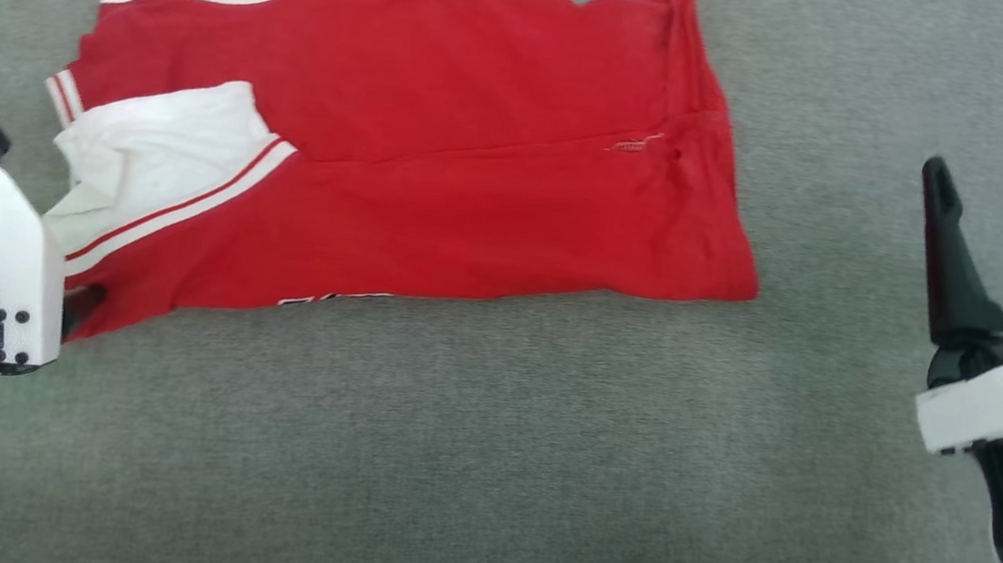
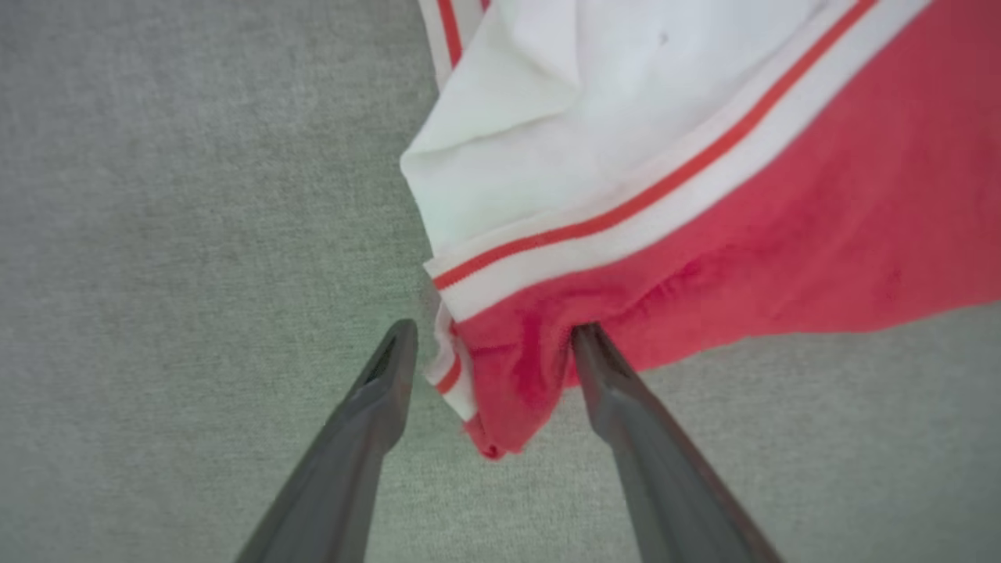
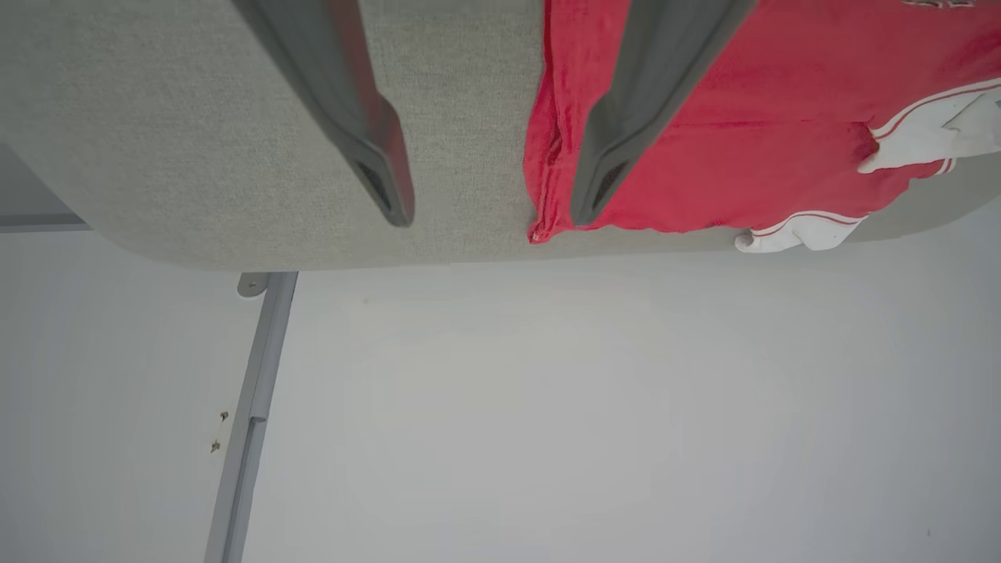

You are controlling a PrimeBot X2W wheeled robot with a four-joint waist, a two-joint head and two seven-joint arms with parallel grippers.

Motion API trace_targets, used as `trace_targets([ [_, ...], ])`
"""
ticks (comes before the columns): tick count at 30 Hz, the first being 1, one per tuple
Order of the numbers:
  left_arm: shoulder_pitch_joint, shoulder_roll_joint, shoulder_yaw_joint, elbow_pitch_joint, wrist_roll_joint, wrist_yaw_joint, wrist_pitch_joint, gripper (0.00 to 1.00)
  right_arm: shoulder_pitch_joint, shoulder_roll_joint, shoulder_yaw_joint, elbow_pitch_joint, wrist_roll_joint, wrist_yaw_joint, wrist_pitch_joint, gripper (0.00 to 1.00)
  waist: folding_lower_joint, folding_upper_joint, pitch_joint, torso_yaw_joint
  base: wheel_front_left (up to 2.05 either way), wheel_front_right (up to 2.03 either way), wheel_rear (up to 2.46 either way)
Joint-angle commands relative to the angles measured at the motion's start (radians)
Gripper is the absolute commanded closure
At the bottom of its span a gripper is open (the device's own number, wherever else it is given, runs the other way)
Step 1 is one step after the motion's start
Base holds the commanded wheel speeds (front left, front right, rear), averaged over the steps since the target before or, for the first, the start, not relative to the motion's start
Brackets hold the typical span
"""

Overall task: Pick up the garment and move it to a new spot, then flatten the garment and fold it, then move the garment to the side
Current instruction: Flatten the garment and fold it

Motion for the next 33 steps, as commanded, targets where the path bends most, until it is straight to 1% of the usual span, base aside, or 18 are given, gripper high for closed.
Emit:
trace_targets([
  [1, 0.020, -0.015, 0.001, 0.045, 0.007, -0.008, -0.017, 0.00, 0.024, 0.008, 0.005, -0.014, 0.005, 0.000, 0.018, 0.00, 0.0000, 0.0000, -0.003, -0.018, 0.00, 0.00, 0.00],
  [3, 0.021, -0.020, -0.002, 0.069, 0.010, -0.013, -0.023, 0.00, 0.033, 0.008, 0.005, -0.017, 0.006, 0.000, 0.024, 0.00, 0.0000, 0.0000, -0.004, -0.023, 0.00, 0.00, 0.00],
  [5, 0.027, -0.041, -0.007, 0.118, -0.003, -0.026, -0.025, 0.00, 0.052, 0.015, 0.006, -0.020, 0.018, 0.000, 0.040, 0.00, 0.0000, 0.0000, -0.008, -0.030, 0.00, 0.00, 0.00],
  [9, 0.039, -0.085, -0.029, 0.206, -0.020, -0.055, -0.016, 0.00, 0.085, 0.008, 0.021, -0.014, 0.039, 0.000, 0.094, 0.00, 0.0000, 0.0000, -0.016, -0.035, 0.00, 0.00, 0.00],
  [10, 0.038, -0.100, -0.032, 0.222, -0.025, -0.067, -0.018, 0.68, 0.093, 0.003, 0.026, -0.008, 0.043, 0.000, 0.112, 0.00, 0.0000, 0.0000, -0.018, -0.032, 0.00, 0.00, 0.00],
  [11, 0.037, -0.112, -0.038, 0.239, -0.025, -0.080, -0.018, 1.00, 0.100, 0.002, 0.029, -0.002, 0.049, 0.000, 0.132, 0.00, 0.0000, 0.0000, -0.019, -0.029, 0.00, 0.00, 0.00],
  [15, 0.024, -0.150, -0.053, 0.287, -0.024, -0.114, -0.016, 1.00, 0.099, 0.005, 0.036, 0.036, 0.074, -0.001, 0.222, 0.00, 0.0000, 0.0000, -0.023, -0.016, 0.00, 0.00, 0.00],
  [21, -0.011, -0.203, -0.070, 0.326, -0.004, -0.148, -0.024, 1.00, 0.018, 0.001, 0.067, 0.135, 0.084, 0.000, 0.347, 0.00, 0.0000, 0.0000, -0.021, 0.019, 0.00, 0.00, 0.00],
  [29, -0.068, -0.267, -0.084, 0.363, 0.015, -0.191, -0.034, 1.00, -0.137, -0.004, 0.087, 0.344, 0.040, 0.000, 0.478, 0.00, 0.0000, 0.0000, -0.008, 0.084, 0.00, 0.00, 0.00],
  [30, -0.077, -0.282, -0.086, 0.372, 0.017, -0.200, -0.040, 1.00, -0.171, -0.011, 0.098, 0.401, 0.021, 0.000, 0.502, 0.00, 0.0000, 0.0000, -0.006, 0.099, 0.00, 0.00, 0.00],
  [33, -0.088, -0.296, -0.093, 0.389, 0.023, -0.212, -0.040, 1.00, -0.214, -0.016, 0.116, 0.489, 0.014, 0.000, 0.538, 0.00, 0.0000, 0.0000, -0.004, 0.116, 0.00, 0.00, 0.00],
])
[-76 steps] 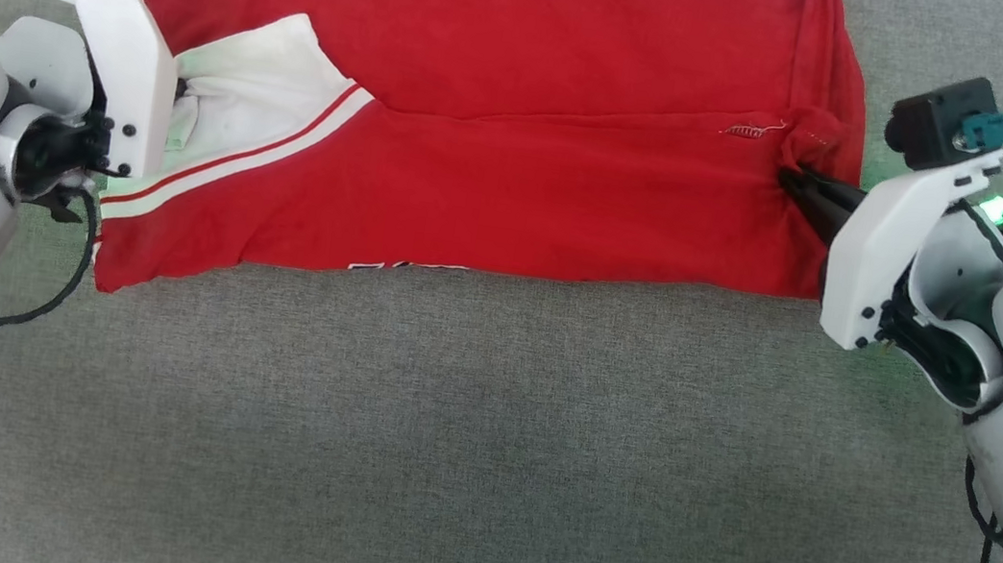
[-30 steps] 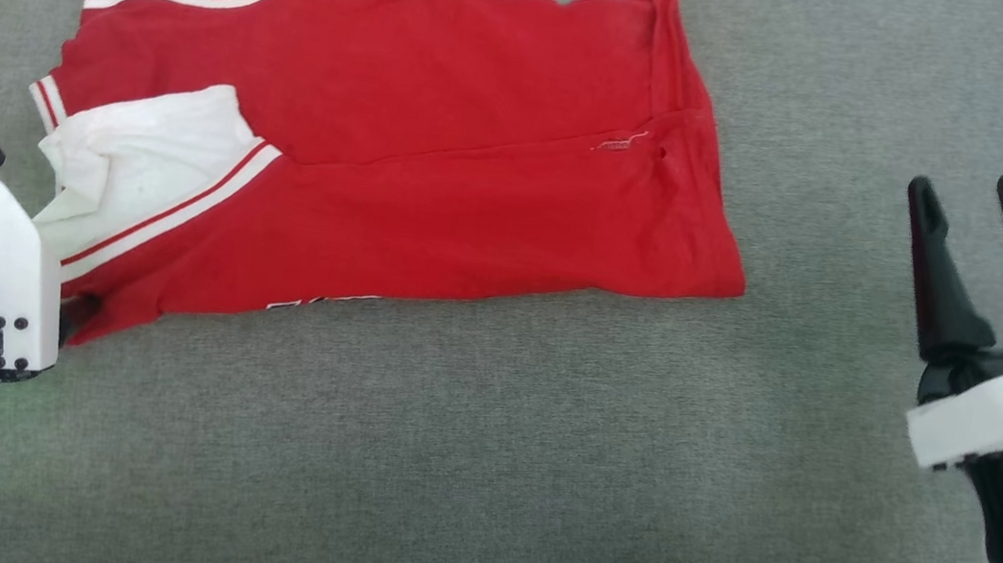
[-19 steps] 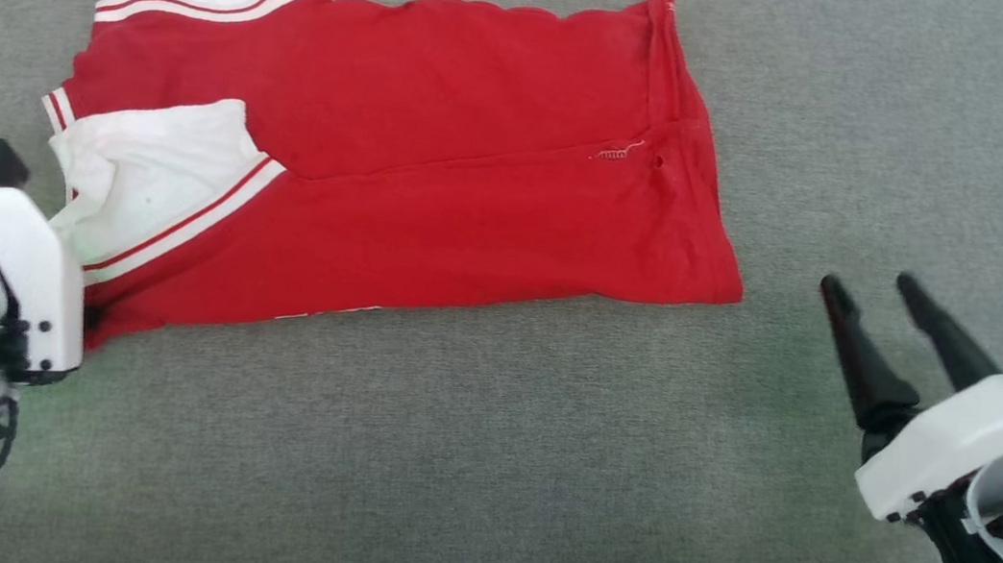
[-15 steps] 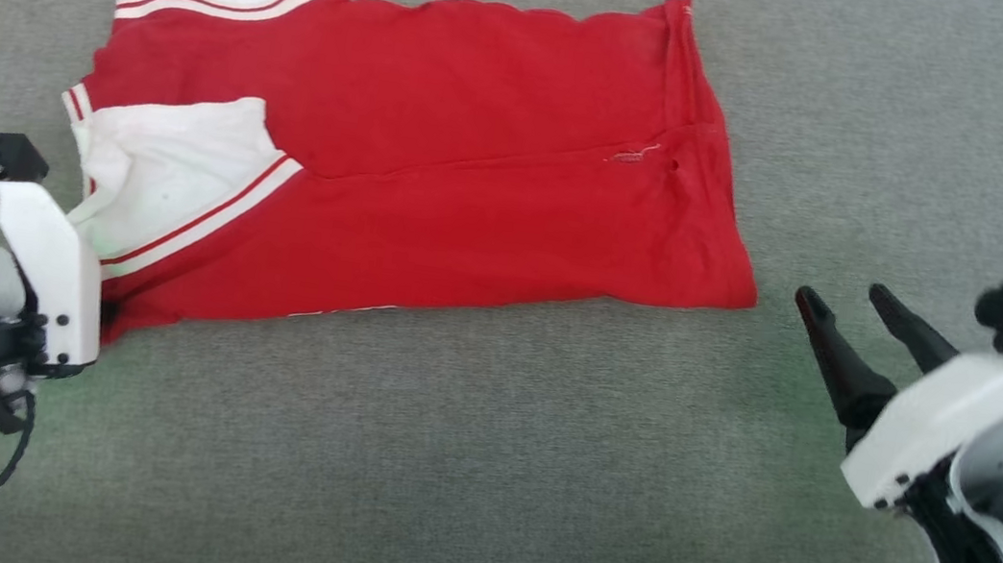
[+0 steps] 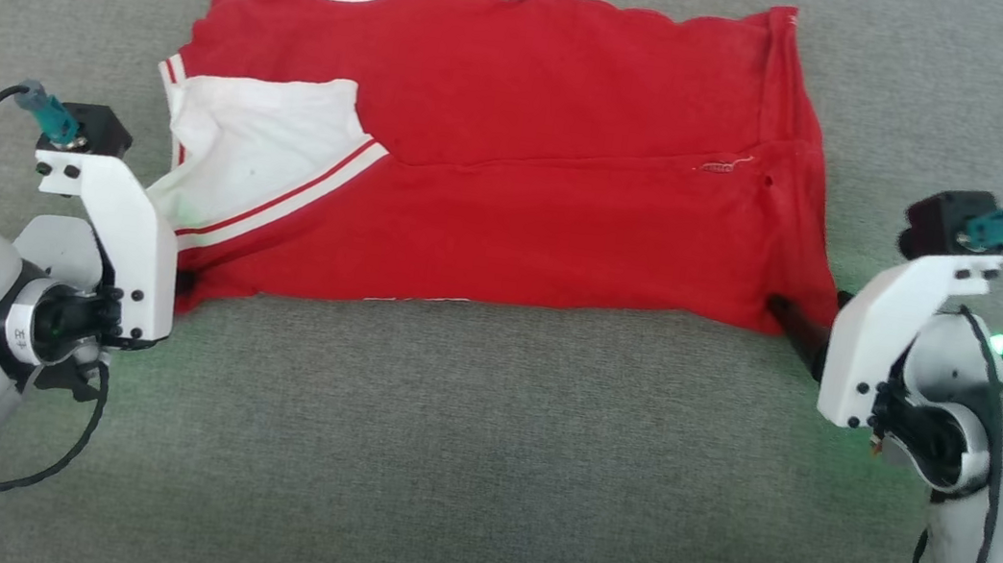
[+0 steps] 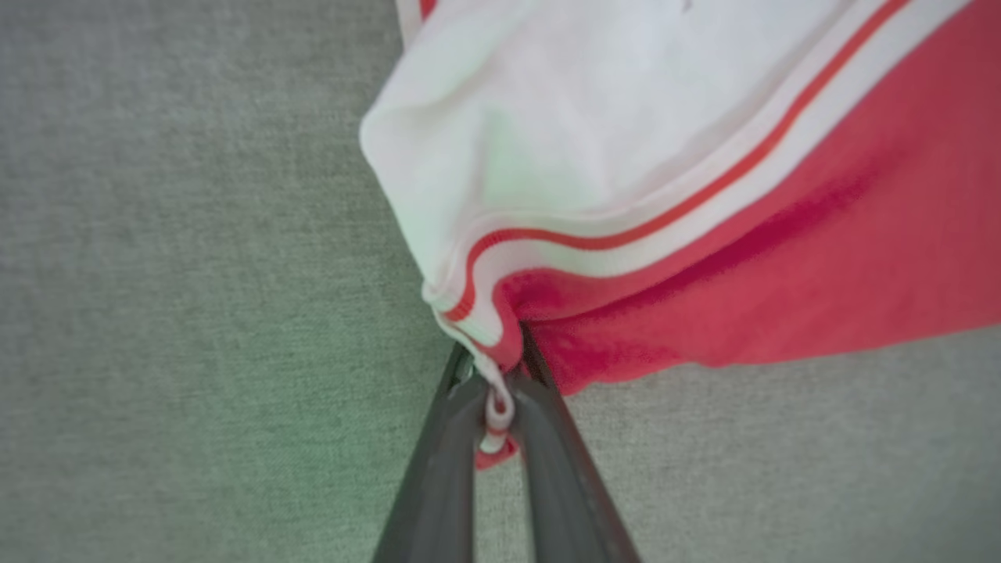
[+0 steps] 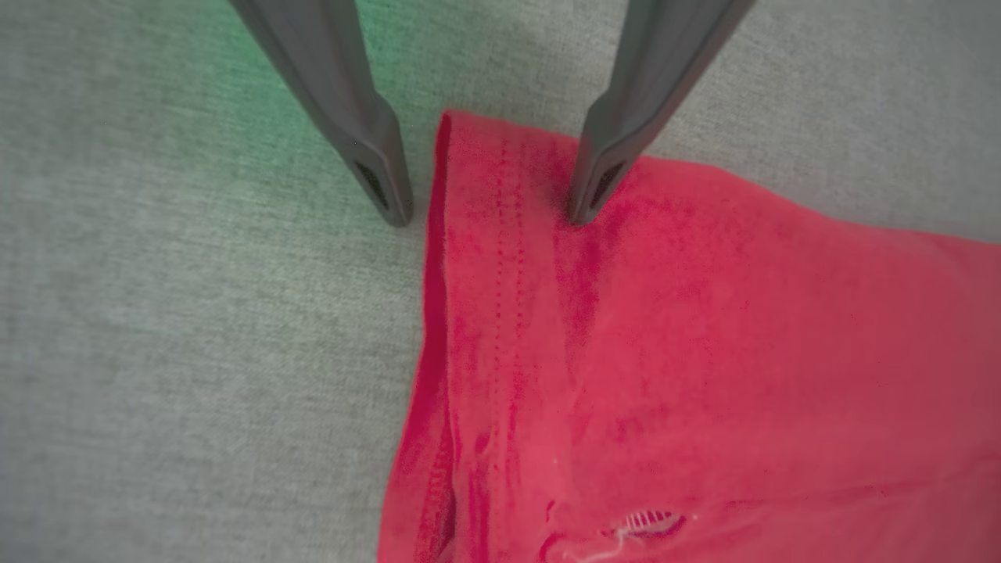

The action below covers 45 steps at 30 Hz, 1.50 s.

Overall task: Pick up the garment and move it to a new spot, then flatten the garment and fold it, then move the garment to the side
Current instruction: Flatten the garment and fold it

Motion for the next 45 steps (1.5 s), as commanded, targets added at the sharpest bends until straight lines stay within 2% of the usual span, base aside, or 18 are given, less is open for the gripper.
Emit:
trace_targets([
  [1, 0.030, -0.024, -0.028, 0.019, 0.011, -0.008, 0.012, 1.00, -0.024, -0.005, 0.010, 0.036, -0.006, 0.000, 0.014, 0.00, 0.0000, -0.0001, 0.002, 0.010, 0.00, 0.00, 0.00],
  [4, 0.019, -0.038, -0.029, 0.038, 0.012, -0.018, 0.004, 1.00, -0.049, -0.001, 0.045, 0.124, -0.010, -0.001, 0.054, 0.00, 0.0000, -0.0001, 0.001, 0.020, 0.00, 0.00, 0.00],
  [5, 0.015, -0.043, -0.031, 0.044, 0.014, -0.022, 0.002, 1.00, -0.058, -0.005, 0.060, 0.145, -0.007, 0.000, 0.064, 0.55, 0.0000, -0.0001, 0.001, 0.023, 0.00, 0.00, 0.00],
  [6, 0.012, -0.048, -0.032, 0.050, 0.016, -0.024, 0.002, 1.00, -0.066, -0.009, 0.069, 0.164, 0.002, 0.000, 0.067, 1.00, 0.0000, -0.0001, 0.000, 0.025, 0.00, 0.00, 0.00],
  [11, 0.003, -0.062, -0.030, 0.082, 0.011, -0.041, -0.007, 1.00, -0.108, -0.040, 0.104, 0.209, 0.032, -0.001, 0.050, 1.00, 0.0000, -0.0001, -0.011, 0.032, 0.00, 0.00, 0.00],
  [16, 0.008, -0.054, -0.018, 0.098, -0.007, -0.050, -0.004, 1.00, -0.115, -0.071, 0.144, 0.199, 0.077, -0.001, 0.044, 1.00, 0.0000, -0.0001, -0.034, 0.029, 0.00, 0.00, 0.00],
  [19, 0.017, -0.030, -0.011, 0.090, -0.016, -0.055, 0.000, 1.00, -0.102, -0.098, 0.172, 0.158, 0.116, -0.001, 0.042, 1.00, 0.0000, -0.0001, -0.058, 0.024, 0.00, 0.00, 0.00],
  [23, 0.040, 0.011, 0.000, 0.043, -0.026, -0.038, 0.008, 1.00, -0.055, -0.145, 0.198, 0.088, 0.166, -0.001, 0.054, 1.00, 0.0000, -0.0001, -0.097, 0.021, 0.00, 0.00, 0.00],
  [26, 0.070, 0.050, 0.004, -0.018, -0.034, -0.014, 0.018, 1.00, -0.005, -0.177, 0.195, 0.030, 0.195, -0.001, 0.065, 1.00, 0.0000, -0.0001, -0.125, 0.023, 0.00, 0.00, 0.00],
  [33, 0.177, 0.152, -0.003, -0.219, -0.049, 0.083, 0.053, 1.00, 0.158, -0.221, 0.168, -0.148, 0.238, -0.001, 0.118, 1.00, 0.0000, -0.0001, -0.183, 0.025, 0.00, 0.00, 0.00],
  [39, 0.289, 0.204, -0.011, -0.365, -0.066, 0.155, 0.033, 1.00, 0.325, -0.189, 0.103, -0.289, 0.231, -0.001, 0.150, 1.00, 0.0000, -0.0001, -0.202, 0.020, 0.00, 0.00, 0.00],
  [40, 0.306, 0.207, -0.016, -0.373, -0.068, 0.162, 0.032, 0.87, 0.347, -0.181, 0.094, -0.303, 0.224, -0.001, 0.153, 1.00, 0.0000, -0.0001, -0.201, 0.019, 0.00, 0.00, 0.00],
  [42, 0.333, 0.203, -0.023, -0.379, -0.068, 0.170, 0.024, 0.74, 0.384, -0.159, 0.078, -0.317, 0.217, -0.001, 0.148, 1.00, 0.0000, -0.0001, -0.201, 0.015, 0.00, 0.00, 0.00],
  [43, 0.341, 0.197, -0.025, -0.375, -0.065, 0.172, 0.015, 0.63, 0.398, -0.148, 0.074, -0.320, 0.213, -0.001, 0.144, 1.00, 0.0000, -0.0001, -0.200, 0.013, 0.00, 0.00, 0.00],
  [45, 0.357, 0.179, -0.027, -0.351, -0.073, 0.173, 0.007, 0.12, 0.415, -0.126, 0.065, -0.309, 0.201, -0.001, 0.129, 1.00, 0.0000, -0.0001, -0.198, 0.009, 0.00, 0.00, 0.00],
])
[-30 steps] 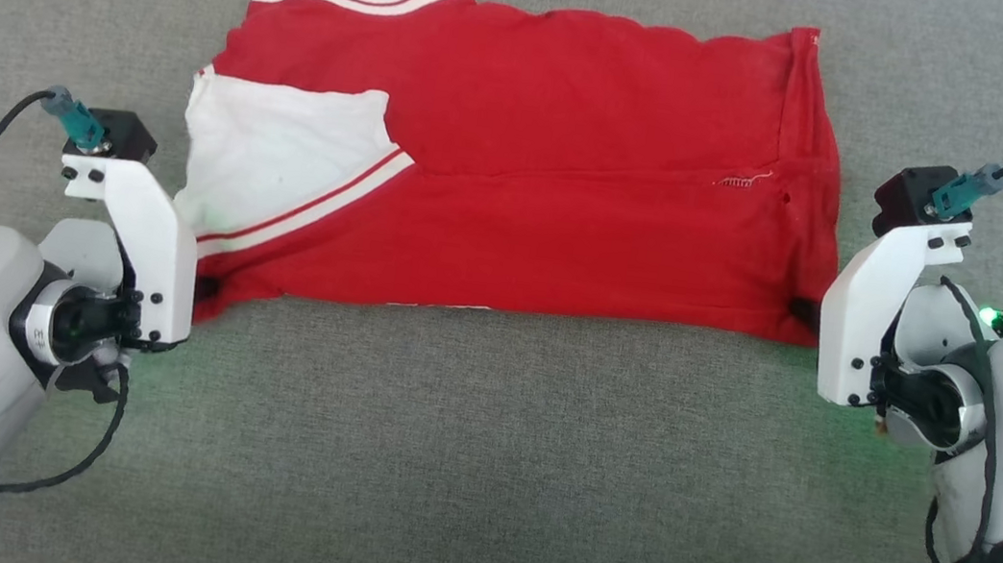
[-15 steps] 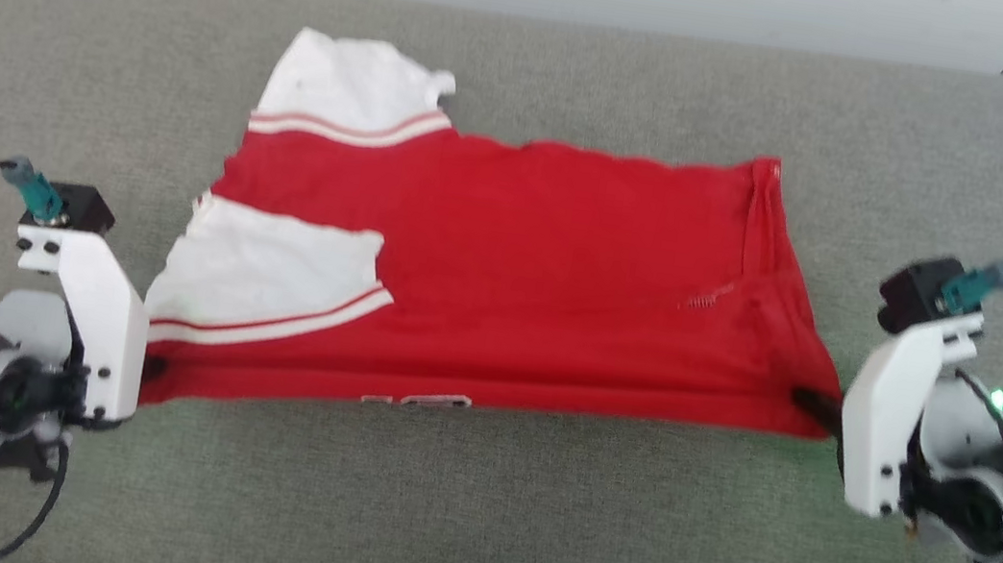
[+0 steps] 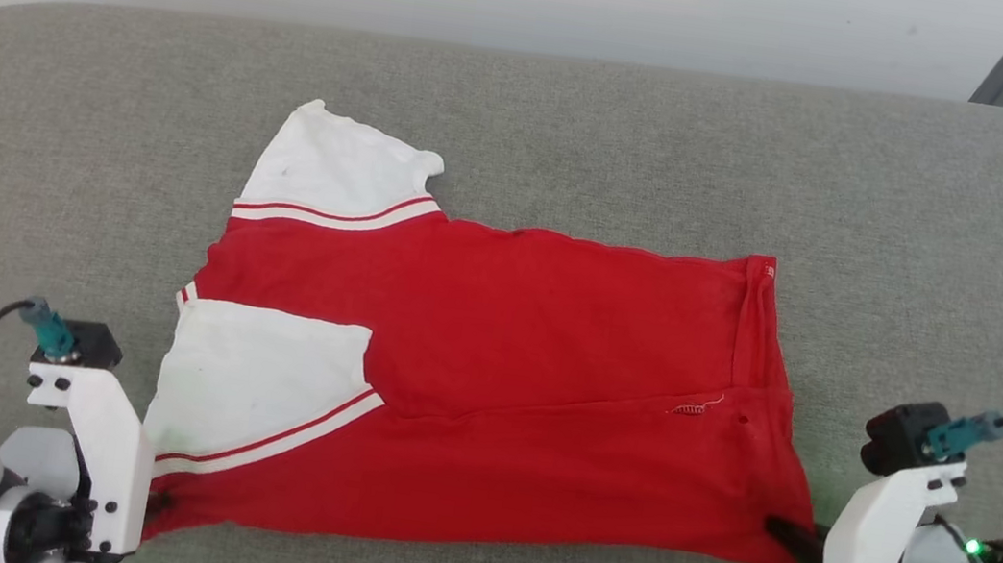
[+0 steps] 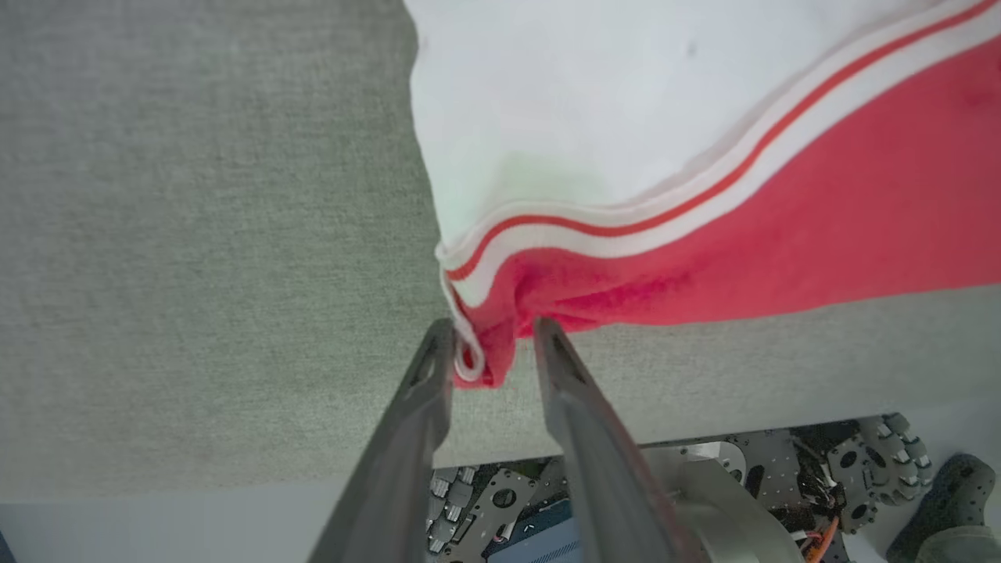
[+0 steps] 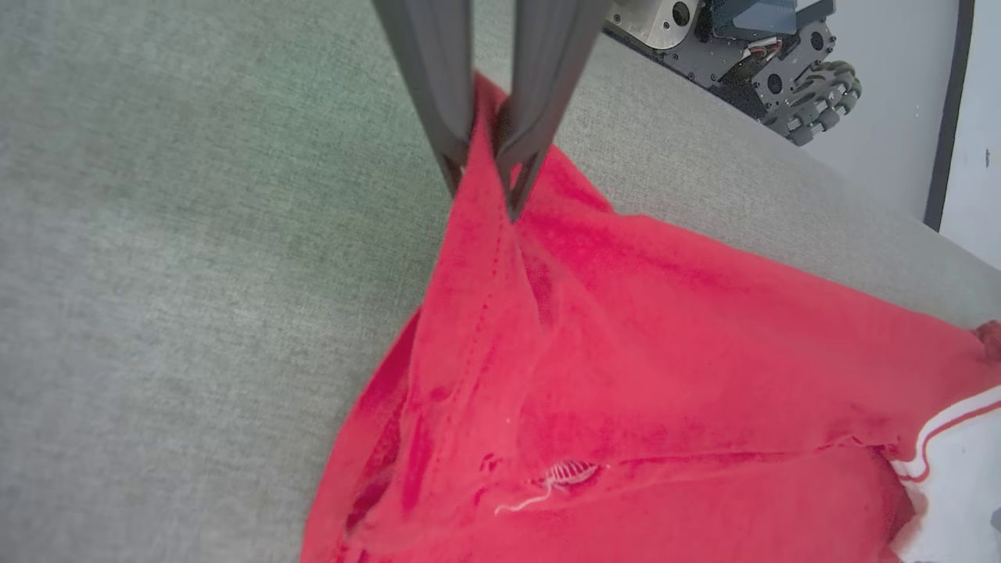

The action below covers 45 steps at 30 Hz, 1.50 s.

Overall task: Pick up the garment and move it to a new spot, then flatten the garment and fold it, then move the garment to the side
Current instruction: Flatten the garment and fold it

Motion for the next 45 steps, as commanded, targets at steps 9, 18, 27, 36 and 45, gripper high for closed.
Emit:
trace_targets([
  [9, -0.028, -0.057, 0.006, 0.099, -0.007, -0.028, -0.017, 0.00, 0.008, 0.073, -0.006, 0.104, -0.038, -0.001, -0.121, 0.00, 0.0000, -0.0001, 0.009, -0.010, 0.00, 0.00, 0.00],
  [18, -0.140, 0.006, 0.028, 0.023, 0.035, -0.022, 0.036, 0.00, -0.002, 0.093, -0.083, 0.009, -0.058, -0.001, -0.238, 0.00, 0.0000, -0.0001, 0.017, -0.018, 0.00, 0.00, 0.00],
  [27, -0.321, 0.010, 0.055, 0.093, 0.114, -0.096, 0.017, 0.00, -0.058, 0.151, -0.129, -0.142, -0.158, -0.001, -0.486, 0.00, 0.0000, -0.0001, 0.056, -0.088, 0.00, 0.00, 0.00],
  [36, -0.482, -0.042, 0.079, 0.313, 0.172, -0.213, -0.071, 0.00, -0.119, 0.194, -0.090, -0.219, -0.234, -0.001, -0.700, 0.00, 0.0000, -0.0001, 0.133, -0.178, 0.00, 0.00, 0.00],
  [45, -0.656, -0.096, 0.086, 0.572, 0.236, -0.298, -0.154, 0.00, -0.148, 0.202, -0.046, -0.242, -0.253, -0.001, -0.769, 0.00, 0.0000, -0.0001, 0.242, -0.255, 0.00, 0.00, 0.00],
])
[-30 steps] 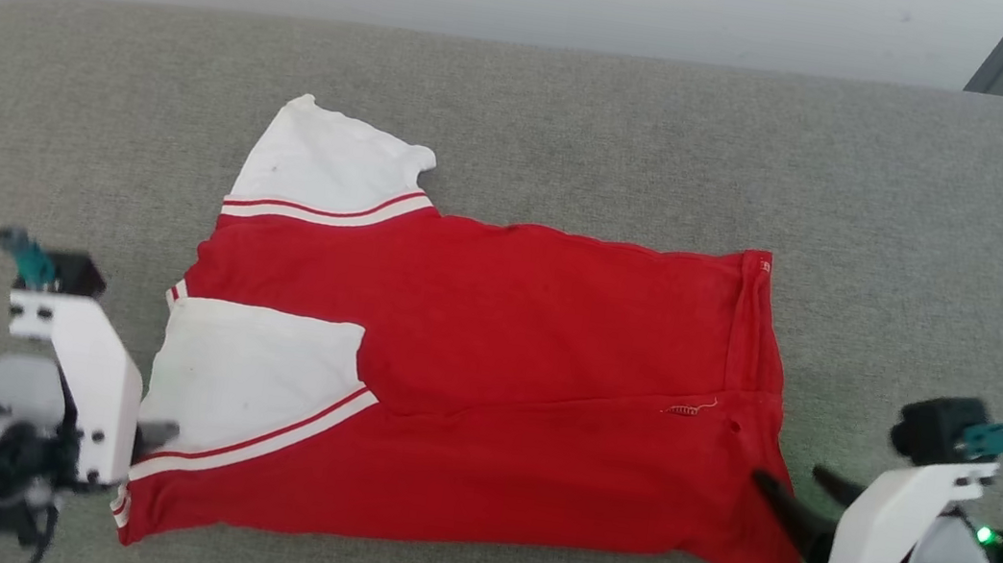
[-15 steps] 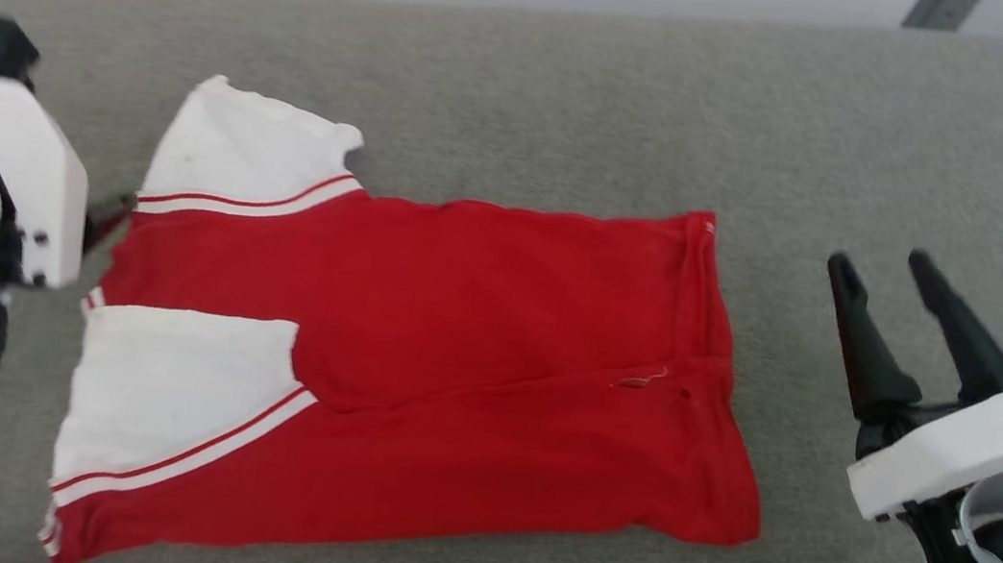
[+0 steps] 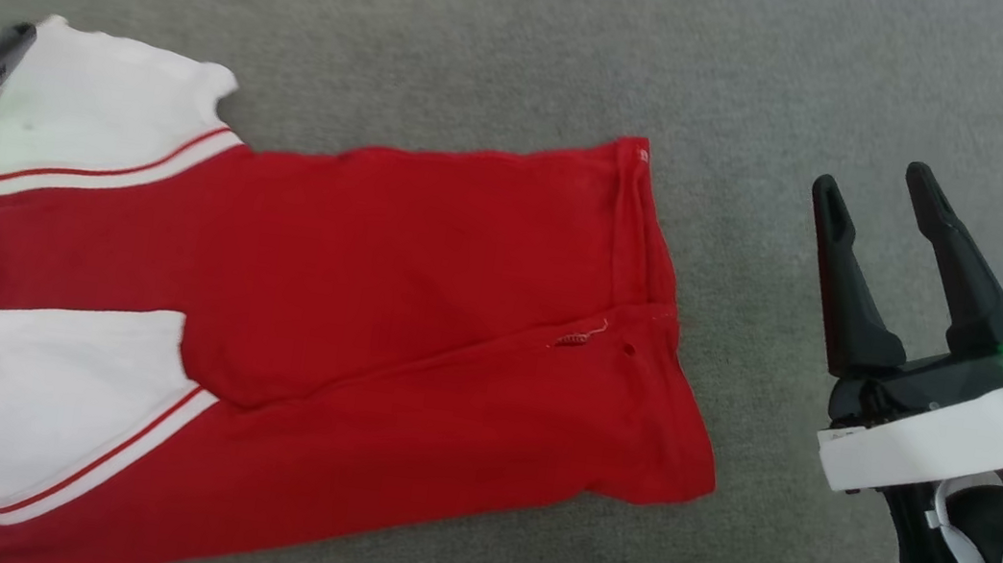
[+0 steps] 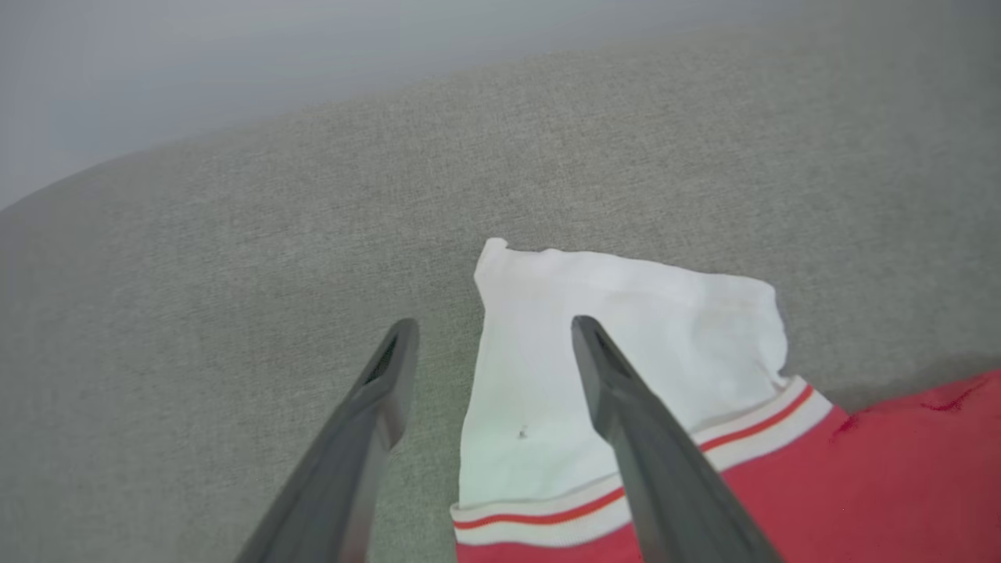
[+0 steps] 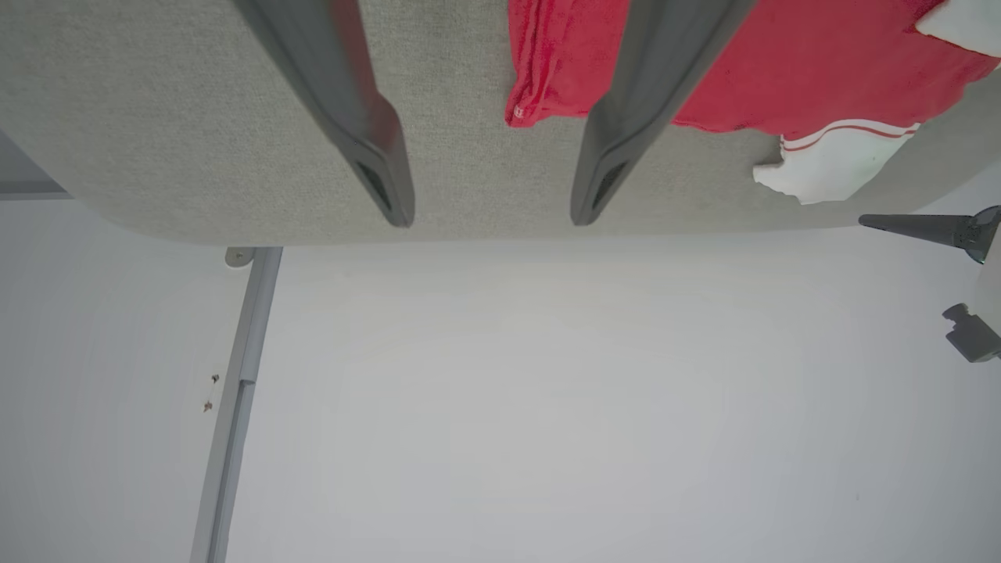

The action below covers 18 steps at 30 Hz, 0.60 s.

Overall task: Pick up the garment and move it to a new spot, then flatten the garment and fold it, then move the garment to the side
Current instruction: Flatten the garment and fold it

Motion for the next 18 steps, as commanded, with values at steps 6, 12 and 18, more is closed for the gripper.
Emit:
trace_targets([
  [6, -0.094, -0.045, -0.029, 0.136, 0.044, -0.028, 0.021, 0.00, -0.030, -0.004, 0.032, 0.002, 0.005, -0.001, 0.021, 0.00, 0.0000, 0.0000, 0.079, -0.043, 0.00, 0.00, 0.00],
  [12, -0.141, -0.083, -0.055, 0.242, 0.055, -0.031, 0.067, 0.00, -0.046, -0.015, 0.064, 0.013, 0.017, -0.001, 0.056, 0.00, 0.0000, 0.0000, 0.110, -0.041, 0.00, 0.00, 0.00],
  [18, -0.151, -0.126, -0.086, 0.350, 0.070, -0.033, 0.118, 0.00, -0.082, -0.031, 0.094, 0.066, 0.044, -0.001, 0.155, 0.00, 0.0000, 0.0000, 0.131, -0.036, 0.00, 0.00, 0.00],
])
